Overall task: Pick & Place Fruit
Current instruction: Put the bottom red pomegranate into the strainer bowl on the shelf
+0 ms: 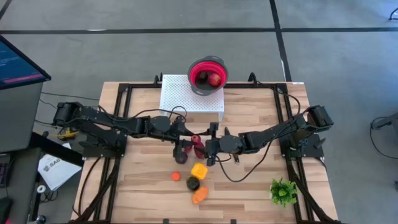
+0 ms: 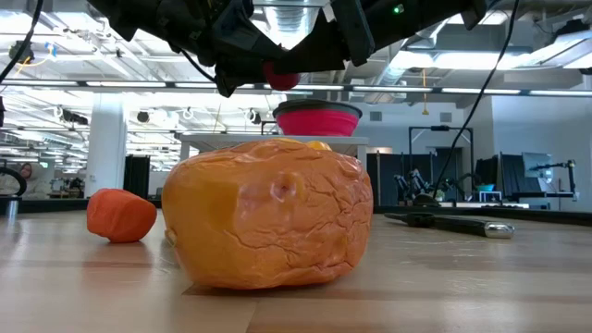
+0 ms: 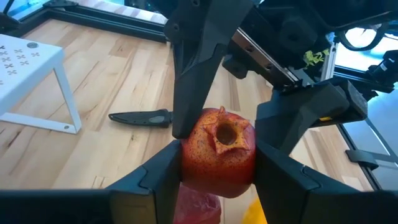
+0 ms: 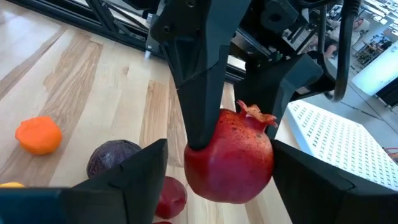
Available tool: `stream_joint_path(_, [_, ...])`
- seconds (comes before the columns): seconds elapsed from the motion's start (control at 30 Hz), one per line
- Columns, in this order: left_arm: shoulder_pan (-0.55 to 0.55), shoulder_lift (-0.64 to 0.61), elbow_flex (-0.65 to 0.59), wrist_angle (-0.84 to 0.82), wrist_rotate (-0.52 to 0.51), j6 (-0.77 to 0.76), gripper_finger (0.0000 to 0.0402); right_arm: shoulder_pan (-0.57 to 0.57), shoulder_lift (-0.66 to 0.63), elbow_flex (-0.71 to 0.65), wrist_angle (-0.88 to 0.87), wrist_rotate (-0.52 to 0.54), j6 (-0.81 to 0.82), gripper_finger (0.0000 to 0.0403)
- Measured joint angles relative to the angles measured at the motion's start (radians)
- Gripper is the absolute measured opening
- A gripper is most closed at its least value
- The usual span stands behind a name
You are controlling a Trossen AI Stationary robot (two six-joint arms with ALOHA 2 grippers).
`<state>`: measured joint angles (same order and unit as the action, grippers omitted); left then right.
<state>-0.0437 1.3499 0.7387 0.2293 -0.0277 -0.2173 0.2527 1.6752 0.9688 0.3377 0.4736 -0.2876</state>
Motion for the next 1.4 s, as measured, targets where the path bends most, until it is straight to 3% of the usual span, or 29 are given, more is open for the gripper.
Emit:
stream_joint_path(0.4, [0.0,0.0,0.0,0.002,0.0,-0.002,0.0181,0.0,-0.001,0.001,-0.012,0.003,0.0,0.016])
stream_joint_path(0.67, [0.001,-0.001,0.001,0.051,-0.01,0.034,0.0275,0.002,0.0,0.0,-0.089,-0.009,0.108,0.0181])
stream_joint_path(0.87, [0.0,-0.001,0.001,0.082,-0.007,0.096,0.0324,0.021,0.0,0.0,-0.196,-0.008,0.247,0.0171])
stream_joint_path(1.03, [0.0,-0.001,0.001,0.078,-0.005,0.109,0.0337,0.067,-0.028,0.0,-0.318,-0.013,0.313,0.0172])
stream_joint_path(1.2, [0.0,-0.001,-0.001,0.032,-0.039,0.109,0.0331,0.096,-0.11,-0.001,-0.402,-0.127,0.319,0.0177])
stream_joint_path(1.3, [0.0,-0.001,-0.036,0.041,-0.078,0.109,0.0324,0.101,-0.171,-0.001,-0.407,-0.232,0.265,0.0174])
stream_joint_path(1.4, [0.0,-0.001,-0.085,0.045,-0.108,0.107,0.0319,0.088,-0.235,-0.001,-0.351,-0.267,0.163,0.0171])
